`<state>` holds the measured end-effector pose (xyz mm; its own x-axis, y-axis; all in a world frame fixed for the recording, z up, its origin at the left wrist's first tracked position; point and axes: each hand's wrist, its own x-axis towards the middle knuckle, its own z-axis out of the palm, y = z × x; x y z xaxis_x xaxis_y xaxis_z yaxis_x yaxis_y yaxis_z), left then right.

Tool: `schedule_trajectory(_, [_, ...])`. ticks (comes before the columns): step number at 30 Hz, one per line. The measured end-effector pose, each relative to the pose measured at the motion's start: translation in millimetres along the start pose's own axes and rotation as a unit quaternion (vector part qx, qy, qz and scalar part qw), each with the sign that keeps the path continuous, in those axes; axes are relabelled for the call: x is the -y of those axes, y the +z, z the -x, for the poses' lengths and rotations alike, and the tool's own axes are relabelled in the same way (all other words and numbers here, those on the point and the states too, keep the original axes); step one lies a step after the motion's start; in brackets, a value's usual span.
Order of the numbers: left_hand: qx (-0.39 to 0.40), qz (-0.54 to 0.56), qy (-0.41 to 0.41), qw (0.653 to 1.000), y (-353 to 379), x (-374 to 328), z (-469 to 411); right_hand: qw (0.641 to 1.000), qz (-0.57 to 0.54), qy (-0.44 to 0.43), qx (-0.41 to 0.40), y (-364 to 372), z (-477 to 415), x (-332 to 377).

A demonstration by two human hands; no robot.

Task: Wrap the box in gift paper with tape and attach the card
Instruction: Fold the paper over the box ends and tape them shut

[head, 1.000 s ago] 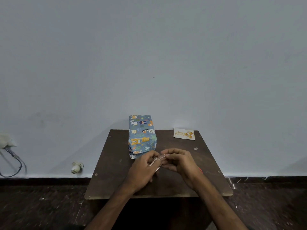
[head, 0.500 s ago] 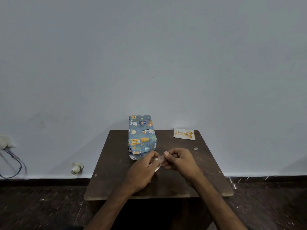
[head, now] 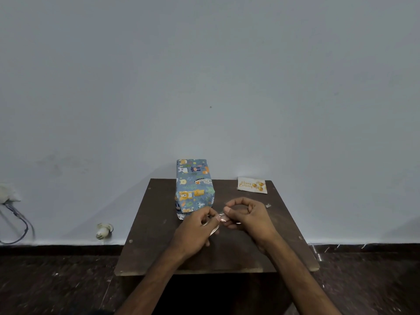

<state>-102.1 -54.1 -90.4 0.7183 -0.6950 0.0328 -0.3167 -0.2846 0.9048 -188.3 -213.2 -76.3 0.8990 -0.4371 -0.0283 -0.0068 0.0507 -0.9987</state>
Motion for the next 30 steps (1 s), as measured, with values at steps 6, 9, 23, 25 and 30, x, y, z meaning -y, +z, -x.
schedule_trajectory(6, [0.001, -0.009, -0.006, 1.0, -0.7, -1.7, -2.1, 0.997, 0.068, -0.028, -0.004, 0.5, -7.6, -0.5])
schedule_trajectory(9, [-0.028, -0.022, 0.006, 0.999, 2.5, -0.4, -2.7, 0.996, 0.082, -0.028, -0.023, 0.7, -8.6, -3.7])
schedule_trajectory(23, [-0.078, -0.007, 0.02, 0.997, 11.0, -4.7, -3.4, 0.947, 0.272, -0.015, -0.168, -64.8, 11.9, 6.9])
schedule_trajectory(25, [-0.084, -0.002, 0.018, 0.996, 8.8, -5.6, -2.9, 0.846, 0.519, 0.025, -0.119, -72.3, 17.3, -0.6])
schedule_trajectory(30, [-0.089, 0.0, 0.012, 0.996, 9.9, -5.8, -2.6, 0.783, 0.614, 0.084, -0.061, -52.7, 20.7, -7.1])
